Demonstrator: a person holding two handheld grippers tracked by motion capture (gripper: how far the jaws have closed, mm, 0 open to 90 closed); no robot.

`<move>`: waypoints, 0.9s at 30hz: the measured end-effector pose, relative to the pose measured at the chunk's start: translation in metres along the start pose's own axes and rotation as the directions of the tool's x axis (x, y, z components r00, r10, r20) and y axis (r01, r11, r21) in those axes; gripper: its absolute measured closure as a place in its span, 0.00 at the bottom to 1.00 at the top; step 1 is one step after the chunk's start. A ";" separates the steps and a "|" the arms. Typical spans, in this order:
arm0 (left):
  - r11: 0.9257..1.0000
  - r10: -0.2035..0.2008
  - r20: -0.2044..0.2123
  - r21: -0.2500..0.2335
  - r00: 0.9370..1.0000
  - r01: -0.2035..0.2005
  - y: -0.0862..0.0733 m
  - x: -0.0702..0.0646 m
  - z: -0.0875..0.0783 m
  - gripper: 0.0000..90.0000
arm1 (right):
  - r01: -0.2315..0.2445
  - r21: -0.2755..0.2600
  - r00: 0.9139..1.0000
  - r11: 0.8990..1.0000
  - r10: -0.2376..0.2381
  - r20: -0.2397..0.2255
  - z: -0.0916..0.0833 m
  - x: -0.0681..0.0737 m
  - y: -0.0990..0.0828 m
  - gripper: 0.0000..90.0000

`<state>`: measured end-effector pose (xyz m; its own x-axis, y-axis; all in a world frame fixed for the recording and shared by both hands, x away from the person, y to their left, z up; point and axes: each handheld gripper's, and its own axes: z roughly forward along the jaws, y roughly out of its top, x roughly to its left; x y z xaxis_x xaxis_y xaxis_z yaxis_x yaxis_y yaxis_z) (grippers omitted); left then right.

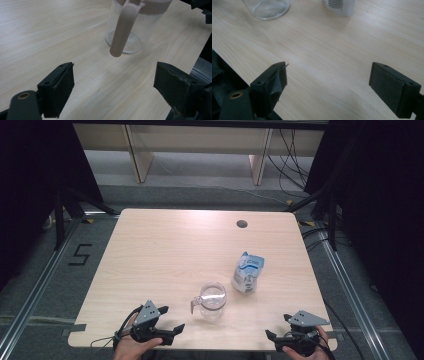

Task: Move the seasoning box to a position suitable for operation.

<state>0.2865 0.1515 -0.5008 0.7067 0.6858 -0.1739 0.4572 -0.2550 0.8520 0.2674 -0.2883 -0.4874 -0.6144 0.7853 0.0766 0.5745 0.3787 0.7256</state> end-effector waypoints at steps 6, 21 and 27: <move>1.000 0.024 -0.005 0.013 1.000 -0.024 0.000 -0.001 0.002 0.17 | -0.025 -0.007 0.999 1.000 0.025 0.023 0.001 -0.001 -0.001 0.17; 0.999 0.036 -0.013 0.008 0.999 -0.036 0.006 -0.002 0.009 0.20 | -0.008 -0.029 1.000 1.000 0.008 0.006 0.001 -0.003 0.000 0.19; 0.997 0.071 -0.015 0.015 0.997 -0.071 0.013 -0.004 0.016 0.27 | -0.035 -0.027 0.999 0.999 0.035 0.011 0.001 0.000 0.000 0.20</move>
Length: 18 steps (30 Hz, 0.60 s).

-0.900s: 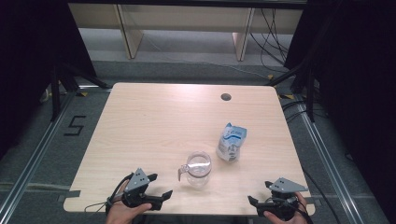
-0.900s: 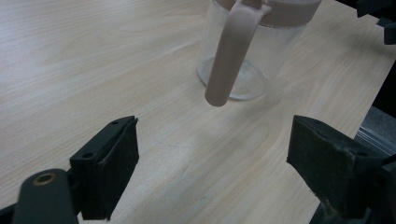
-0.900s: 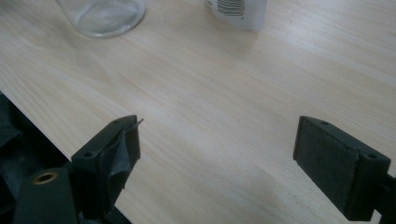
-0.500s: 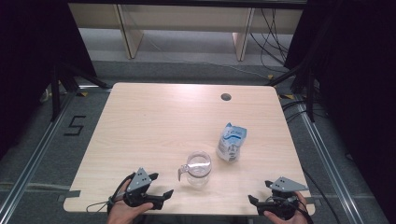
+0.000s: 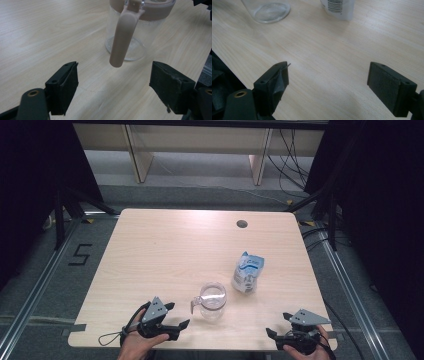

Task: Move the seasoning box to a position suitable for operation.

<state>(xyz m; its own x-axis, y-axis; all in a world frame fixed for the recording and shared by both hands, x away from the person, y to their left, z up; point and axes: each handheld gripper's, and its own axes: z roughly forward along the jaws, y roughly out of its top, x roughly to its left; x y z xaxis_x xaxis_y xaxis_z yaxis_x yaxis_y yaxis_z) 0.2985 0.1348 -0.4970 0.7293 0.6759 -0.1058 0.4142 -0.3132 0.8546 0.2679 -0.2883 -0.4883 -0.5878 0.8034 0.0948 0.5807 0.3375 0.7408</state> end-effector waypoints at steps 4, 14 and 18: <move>0.999 0.038 0.002 -0.005 0.999 -0.038 0.006 -0.001 0.006 0.33 | 0.005 0.000 1.000 1.000 -0.005 0.006 -0.001 0.000 0.001 0.20; 0.993 0.118 0.023 -0.017 0.993 -0.118 0.018 -0.008 0.020 0.55 | 0.016 -0.023 1.000 1.000 -0.016 0.004 -0.001 -0.003 0.000 0.21; 0.989 0.145 0.041 -0.046 0.989 -0.143 0.022 -0.009 0.025 0.63 | 0.036 -0.021 0.999 0.999 -0.036 0.005 -0.002 -0.003 0.001 0.22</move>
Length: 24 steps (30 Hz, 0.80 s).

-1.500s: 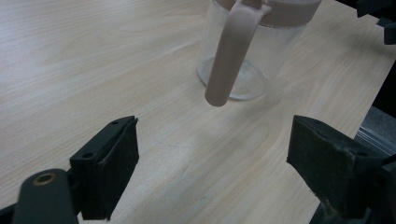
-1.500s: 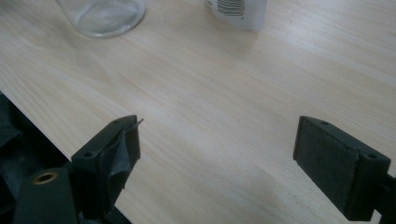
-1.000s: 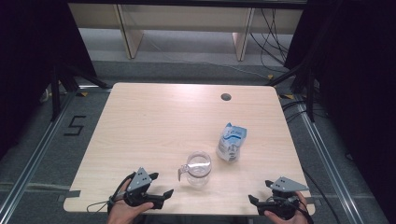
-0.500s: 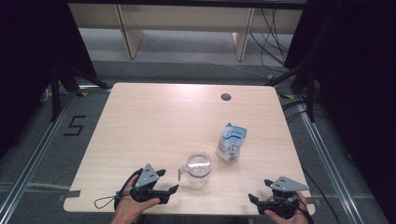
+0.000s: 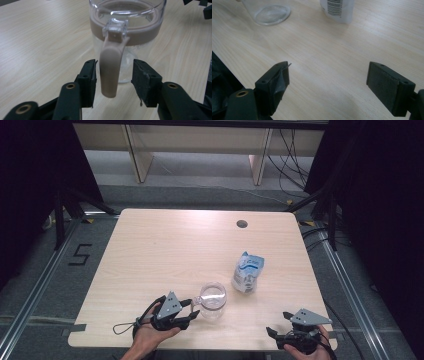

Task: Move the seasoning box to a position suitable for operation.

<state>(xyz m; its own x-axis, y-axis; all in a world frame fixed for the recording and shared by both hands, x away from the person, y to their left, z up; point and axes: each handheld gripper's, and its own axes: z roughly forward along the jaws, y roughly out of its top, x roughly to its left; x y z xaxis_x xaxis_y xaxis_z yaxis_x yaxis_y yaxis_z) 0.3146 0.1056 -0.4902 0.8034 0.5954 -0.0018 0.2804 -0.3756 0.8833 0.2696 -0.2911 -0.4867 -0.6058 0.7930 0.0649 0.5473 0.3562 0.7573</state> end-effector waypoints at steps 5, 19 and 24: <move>1.000 0.023 0.005 -0.002 1.000 -0.023 0.003 0.003 0.000 0.73 | 0.025 -0.013 1.000 1.000 -0.025 -0.010 0.002 -0.002 0.000 0.22; 0.998 0.058 0.097 -0.043 0.994 -0.054 -0.001 0.009 -0.002 0.81 | 0.047 -0.007 0.999 0.999 -0.047 -0.007 0.005 0.001 0.004 0.23; 0.995 0.099 0.132 -0.047 0.986 -0.093 0.000 0.005 -0.004 0.81 | 0.060 -0.004 0.998 0.998 -0.060 -0.016 0.006 0.002 0.005 0.23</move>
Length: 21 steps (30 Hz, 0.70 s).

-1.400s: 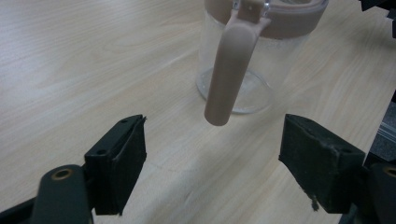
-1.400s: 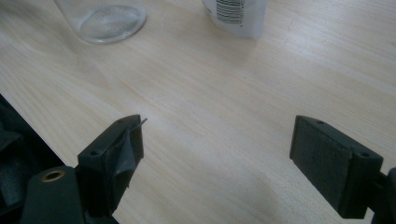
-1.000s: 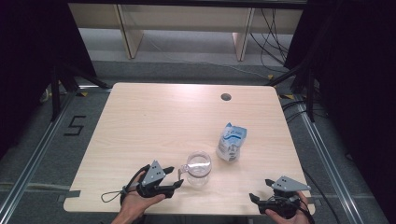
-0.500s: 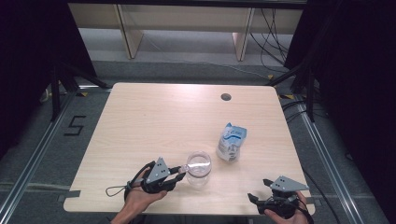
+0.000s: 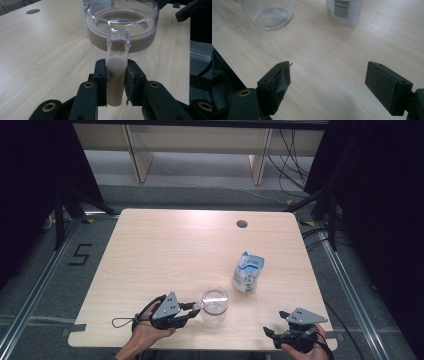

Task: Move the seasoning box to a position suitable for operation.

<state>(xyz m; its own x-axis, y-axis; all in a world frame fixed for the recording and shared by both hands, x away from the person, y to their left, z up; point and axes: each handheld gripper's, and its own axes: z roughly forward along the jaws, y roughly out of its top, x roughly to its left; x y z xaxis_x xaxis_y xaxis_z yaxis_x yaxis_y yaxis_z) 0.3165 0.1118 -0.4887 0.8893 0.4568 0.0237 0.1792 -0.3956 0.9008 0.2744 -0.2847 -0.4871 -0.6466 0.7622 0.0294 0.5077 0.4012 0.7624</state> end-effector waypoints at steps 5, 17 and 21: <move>1.000 0.024 0.032 0.002 0.999 -0.024 0.001 0.000 0.001 0.81 | -0.003 0.005 1.000 1.000 0.002 0.005 -0.001 0.002 0.000 0.24; 1.000 0.022 0.037 0.007 0.999 -0.023 0.000 0.008 0.003 0.81 | 0.016 0.011 1.000 1.000 -0.016 -0.005 0.000 0.003 0.001 0.24; 1.000 0.002 0.018 0.020 1.000 -0.002 -0.001 0.011 0.002 0.80 | 0.008 0.015 1.000 1.000 -0.007 -0.007 0.001 0.003 0.001 0.24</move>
<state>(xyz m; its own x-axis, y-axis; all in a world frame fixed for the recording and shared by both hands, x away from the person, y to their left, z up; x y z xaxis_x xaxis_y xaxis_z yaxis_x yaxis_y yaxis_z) 0.3267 0.1155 -0.4898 0.8972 0.4414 0.0173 0.1856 -0.4121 0.8920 0.2732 -0.2814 -0.4865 -0.6544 0.7556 0.0283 0.5112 0.4145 0.7529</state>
